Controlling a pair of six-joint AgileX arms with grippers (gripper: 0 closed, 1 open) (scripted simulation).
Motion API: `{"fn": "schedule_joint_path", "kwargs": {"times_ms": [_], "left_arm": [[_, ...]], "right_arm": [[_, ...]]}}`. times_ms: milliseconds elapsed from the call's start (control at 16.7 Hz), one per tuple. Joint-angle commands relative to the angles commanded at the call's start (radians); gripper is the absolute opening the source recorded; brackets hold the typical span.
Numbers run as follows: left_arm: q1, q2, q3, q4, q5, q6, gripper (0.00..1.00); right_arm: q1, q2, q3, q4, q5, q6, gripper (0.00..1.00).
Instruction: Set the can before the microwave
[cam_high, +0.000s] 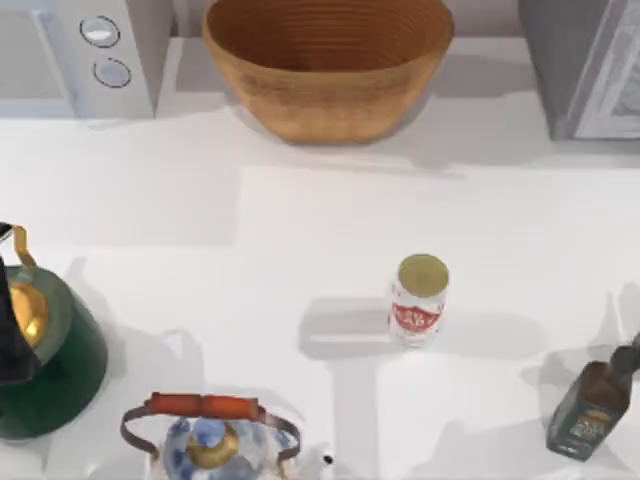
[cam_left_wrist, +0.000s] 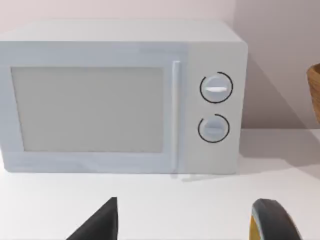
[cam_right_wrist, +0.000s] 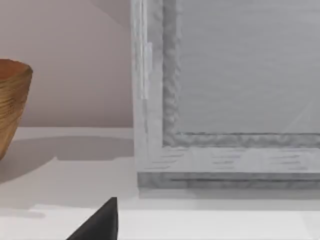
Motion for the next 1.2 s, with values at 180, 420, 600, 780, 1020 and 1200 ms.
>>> {"fn": "schedule_joint_path", "kwargs": {"times_ms": [180,420,600,780,1020,1200], "left_arm": [[-0.006,0.01,0.01,-0.007,0.002,0.001,1.0],[-0.092,0.151,0.154,-0.119,0.016,0.008,1.0],[-0.195,0.365,0.37,-0.267,0.026,0.016,1.0],[-0.312,0.669,0.677,-0.456,0.031,0.02,1.0],[-0.464,1.154,1.167,-0.732,0.028,0.007,1.0],[-0.565,1.531,1.542,-0.932,0.021,-0.017,1.0]], "right_arm": [[0.0,0.0,0.0,0.0,0.0,0.0,1.0],[0.0,0.0,0.0,0.0,0.0,0.0,1.0],[0.0,0.0,0.0,0.0,0.0,0.0,1.0],[0.0,0.0,0.0,0.0,0.0,0.0,1.0],[0.0,0.0,0.0,0.0,0.0,0.0,1.0],[0.0,0.0,0.0,0.0,0.0,0.0,1.0]]}}
